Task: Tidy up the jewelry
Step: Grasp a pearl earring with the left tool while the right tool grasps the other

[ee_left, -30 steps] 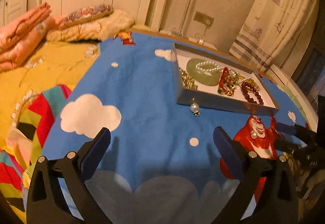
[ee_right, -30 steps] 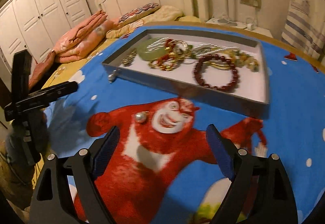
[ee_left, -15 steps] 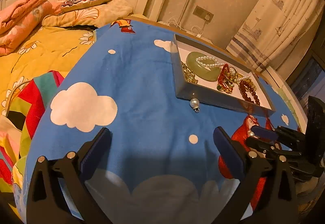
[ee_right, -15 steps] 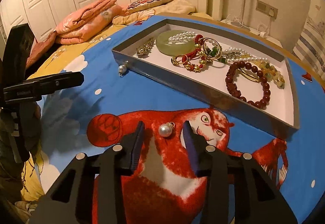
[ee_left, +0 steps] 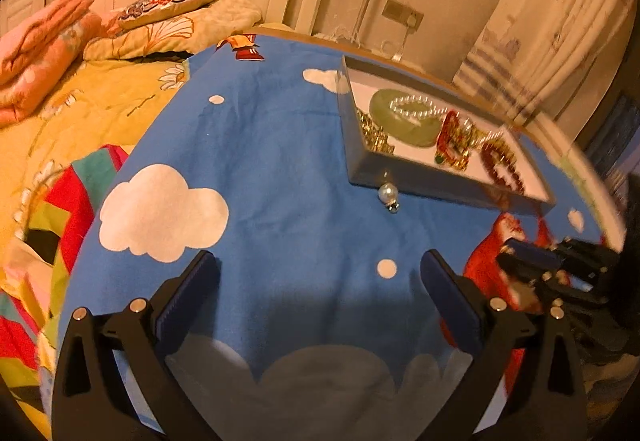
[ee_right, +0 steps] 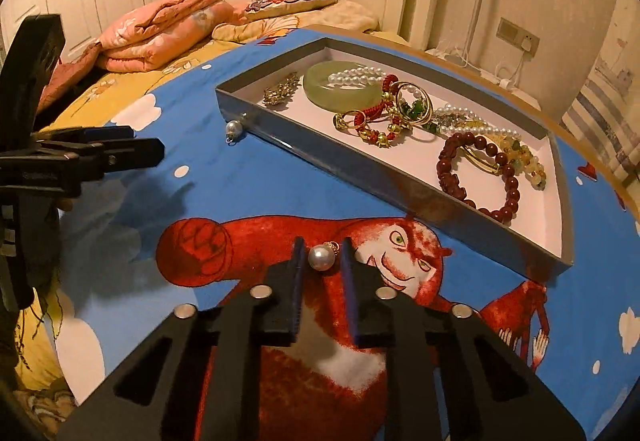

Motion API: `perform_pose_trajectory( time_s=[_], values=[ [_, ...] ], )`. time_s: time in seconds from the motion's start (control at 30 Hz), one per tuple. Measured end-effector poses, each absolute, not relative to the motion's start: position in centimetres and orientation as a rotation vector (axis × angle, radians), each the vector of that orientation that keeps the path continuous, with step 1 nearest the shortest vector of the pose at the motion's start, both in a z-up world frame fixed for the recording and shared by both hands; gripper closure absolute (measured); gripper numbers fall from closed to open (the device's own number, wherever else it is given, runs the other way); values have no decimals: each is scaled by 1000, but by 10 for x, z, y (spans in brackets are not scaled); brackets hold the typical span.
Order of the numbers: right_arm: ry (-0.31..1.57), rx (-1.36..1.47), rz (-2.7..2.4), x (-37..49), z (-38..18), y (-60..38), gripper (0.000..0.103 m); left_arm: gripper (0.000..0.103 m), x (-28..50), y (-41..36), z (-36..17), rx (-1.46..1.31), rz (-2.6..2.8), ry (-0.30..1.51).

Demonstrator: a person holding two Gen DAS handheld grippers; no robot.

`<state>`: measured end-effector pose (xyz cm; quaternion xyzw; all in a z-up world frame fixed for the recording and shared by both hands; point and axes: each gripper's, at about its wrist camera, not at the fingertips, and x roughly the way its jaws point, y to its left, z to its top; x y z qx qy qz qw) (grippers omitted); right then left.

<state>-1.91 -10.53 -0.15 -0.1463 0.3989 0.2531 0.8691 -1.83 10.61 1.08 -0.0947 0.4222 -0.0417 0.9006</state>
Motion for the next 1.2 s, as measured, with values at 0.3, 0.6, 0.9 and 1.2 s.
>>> perform_pose_trajectory(
  time_s=[0.3, 0.6, 0.9, 1.2],
  values=[
    [826, -229, 525, -23, 3, -122, 87, 3, -8, 74, 9, -10, -15, 925],
    [807, -181, 529, -30, 7, -133, 87, 51, 36, 40, 21, -55, -7, 913],
    [813, -124, 551, -31, 7, -139, 87, 87, 43, 22, 10, 19, -1, 881],
    [796, -103, 559, -34, 9, -143, 87, 90, 26, 43, 13, -117, -37, 854]
  ],
)
